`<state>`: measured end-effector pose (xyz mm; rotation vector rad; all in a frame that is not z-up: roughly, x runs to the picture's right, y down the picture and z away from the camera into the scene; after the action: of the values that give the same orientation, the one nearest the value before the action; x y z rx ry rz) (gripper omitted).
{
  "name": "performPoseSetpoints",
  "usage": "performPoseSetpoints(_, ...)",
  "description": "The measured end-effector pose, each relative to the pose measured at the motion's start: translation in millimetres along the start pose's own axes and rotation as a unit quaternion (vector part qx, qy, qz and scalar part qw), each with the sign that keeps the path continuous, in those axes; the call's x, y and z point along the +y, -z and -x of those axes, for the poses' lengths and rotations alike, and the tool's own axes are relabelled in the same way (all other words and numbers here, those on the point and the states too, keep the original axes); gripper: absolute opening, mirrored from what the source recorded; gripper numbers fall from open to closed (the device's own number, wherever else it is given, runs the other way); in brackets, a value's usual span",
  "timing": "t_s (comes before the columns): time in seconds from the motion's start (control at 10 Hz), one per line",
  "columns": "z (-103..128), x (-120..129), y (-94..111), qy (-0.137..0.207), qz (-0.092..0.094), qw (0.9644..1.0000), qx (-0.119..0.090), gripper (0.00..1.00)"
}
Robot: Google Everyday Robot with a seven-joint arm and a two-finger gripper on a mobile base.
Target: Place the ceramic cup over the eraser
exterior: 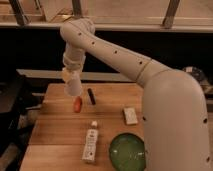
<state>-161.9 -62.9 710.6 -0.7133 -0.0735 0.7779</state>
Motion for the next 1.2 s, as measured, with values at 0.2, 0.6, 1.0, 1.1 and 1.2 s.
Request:
performPoseSetpoints(0.2, 1, 2, -1, 0.002, 0.002, 1.0000, 0.001, 0.00)
performPoseSetpoints(0.6, -28, -25, -10, -0.030, -0.029, 0.9982, 0.042, 0.00)
performPoseSetpoints(1.0, -40, -65, 5, -0.080, -0.056, 0.9939, 0.052, 0.00)
performPoseSetpoints(1.1, -41, -71, 5, -0.089, -0.056, 0.9930, 0.053, 0.00)
performPoseSetpoints(1.2, -40, -74, 3, -0.095, -0.054, 0.9927, 0.052, 0.00)
